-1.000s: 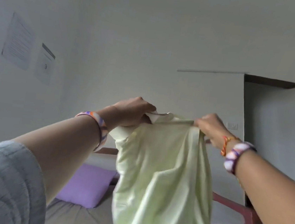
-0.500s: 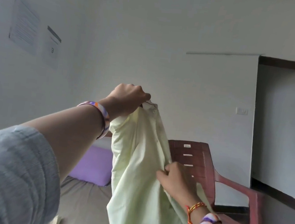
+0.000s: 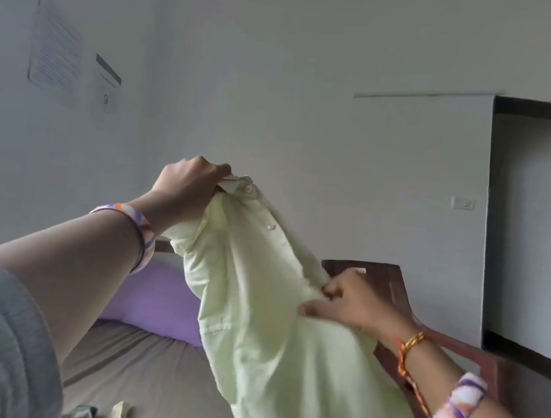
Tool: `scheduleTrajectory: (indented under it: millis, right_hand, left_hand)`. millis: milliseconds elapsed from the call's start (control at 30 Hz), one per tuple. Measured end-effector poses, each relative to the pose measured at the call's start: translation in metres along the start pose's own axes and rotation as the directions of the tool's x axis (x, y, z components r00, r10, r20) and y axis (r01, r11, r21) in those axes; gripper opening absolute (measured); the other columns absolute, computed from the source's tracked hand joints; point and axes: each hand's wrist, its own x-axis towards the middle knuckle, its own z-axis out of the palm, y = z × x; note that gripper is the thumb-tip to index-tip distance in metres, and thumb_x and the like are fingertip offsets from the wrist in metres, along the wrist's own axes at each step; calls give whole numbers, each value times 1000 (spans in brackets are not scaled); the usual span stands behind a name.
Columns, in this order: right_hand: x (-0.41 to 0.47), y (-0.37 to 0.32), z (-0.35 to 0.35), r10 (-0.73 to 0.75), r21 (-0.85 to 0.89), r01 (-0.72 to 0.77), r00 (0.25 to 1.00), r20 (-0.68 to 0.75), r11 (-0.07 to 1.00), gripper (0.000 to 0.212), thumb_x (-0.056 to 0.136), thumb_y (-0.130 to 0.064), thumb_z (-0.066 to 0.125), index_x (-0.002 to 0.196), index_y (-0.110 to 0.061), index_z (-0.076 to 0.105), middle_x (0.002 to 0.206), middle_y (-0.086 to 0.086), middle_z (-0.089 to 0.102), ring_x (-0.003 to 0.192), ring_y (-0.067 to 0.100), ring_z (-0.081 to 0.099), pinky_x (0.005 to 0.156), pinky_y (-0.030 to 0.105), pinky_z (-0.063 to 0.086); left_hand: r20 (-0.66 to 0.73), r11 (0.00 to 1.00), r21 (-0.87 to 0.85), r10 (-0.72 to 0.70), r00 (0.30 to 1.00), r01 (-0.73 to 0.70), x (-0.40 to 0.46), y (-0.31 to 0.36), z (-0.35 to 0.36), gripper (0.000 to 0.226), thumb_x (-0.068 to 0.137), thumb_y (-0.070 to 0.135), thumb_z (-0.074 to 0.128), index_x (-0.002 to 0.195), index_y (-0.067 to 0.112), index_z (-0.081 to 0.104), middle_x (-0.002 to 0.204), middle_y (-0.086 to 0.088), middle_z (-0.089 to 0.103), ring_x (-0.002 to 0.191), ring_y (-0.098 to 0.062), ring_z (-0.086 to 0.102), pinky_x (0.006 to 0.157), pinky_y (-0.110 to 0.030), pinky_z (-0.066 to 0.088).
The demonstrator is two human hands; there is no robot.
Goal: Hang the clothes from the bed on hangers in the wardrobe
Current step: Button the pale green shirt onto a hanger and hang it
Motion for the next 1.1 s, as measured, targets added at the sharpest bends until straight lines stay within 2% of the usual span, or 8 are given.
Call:
scheduleTrajectory:
  millis: [167, 267, 433, 567, 700, 867, 967, 1100]
  right_hand:
    - [-54, 41, 82, 260, -138, -221, 835, 485, 966, 14, 81, -25, 63, 69, -23, 56, 60, -20, 54, 65, -3, 58, 44, 8, 32]
    - [-82, 69, 96, 404, -258, -312, 757, 513, 914, 63, 79, -36, 63, 132, -10, 42, 101, -5, 52, 93, 11, 53, 66, 11, 40]
    - [-50, 107, 41, 356, -285, -373, 928, -112, 883, 40, 84, -24, 66, 53, -19, 41, 52, -3, 42, 49, 11, 41, 47, 22, 33]
    - [-12, 101, -21, 205, -120, -377, 712, -671, 918, 18, 78, 0, 62, 61, 1, 58, 82, 24, 57, 77, 40, 59, 64, 36, 42]
    - [-21, 119, 5, 509, -350, -621, 780, -365, 701, 26, 85, -9, 56, 110, -8, 65, 116, 16, 62, 107, 38, 60, 87, 40, 50]
    - [-33, 133, 19, 459, -176, -628, 705, -541, 758, 31, 88, 7, 45, 112, 1, 64, 119, 26, 51, 105, 46, 54, 87, 45, 46]
    - [-52, 151, 47, 573, -407, -578, 806, -149, 707, 23, 85, 6, 49, 104, 2, 61, 115, 26, 59, 103, 41, 59, 83, 41, 49]
    - [-103, 174, 103, 701, -513, -533, 681, 213, 673, 13, 77, -2, 63, 89, -7, 66, 87, 13, 65, 78, 25, 63, 69, 31, 51]
  left_hand:
    - [47, 998, 60, 9, 999, -12, -20, 0, 14, 30, 91, 9, 43, 118, 20, 52, 99, -12, 59, 89, -36, 59, 59, -32, 36]
    - [48, 997, 68, -49, 998, 45, -29, -19, 16, 33, 91, 11, 45, 121, 23, 53, 101, -12, 60, 91, -36, 60, 59, -32, 37]
    - [19, 966, -67, -249, 968, 250, -48, -45, 16, 25, 89, 18, 52, 113, 18, 59, 95, -21, 60, 88, -42, 58, 62, -34, 37]
    - [7, 889, -213, -413, 911, 405, -90, -46, 38, 22, 88, 20, 56, 108, 16, 62, 96, -25, 62, 87, -45, 58, 65, -36, 38]
    - [322, 834, -355, -315, 893, 422, -170, -40, 77, 18, 82, 22, 69, 97, 12, 68, 85, -16, 68, 81, -35, 62, 63, -34, 44]
    - [298, 455, -721, -477, 827, 522, -255, -8, 88, 14, 75, 16, 73, 79, 6, 64, 66, -9, 60, 54, 0, 44, 49, -10, 34]
    - [595, 409, -654, -241, 767, 636, -320, 7, 103, 26, 70, 10, 77, 94, 10, 67, 82, -2, 65, 64, 4, 54, 56, -4, 38]
    - [805, 462, -540, 40, 592, 703, -392, 10, 106, 36, 47, 21, 70, 79, 36, 73, 71, 15, 68, 68, 4, 57, 61, -10, 43]
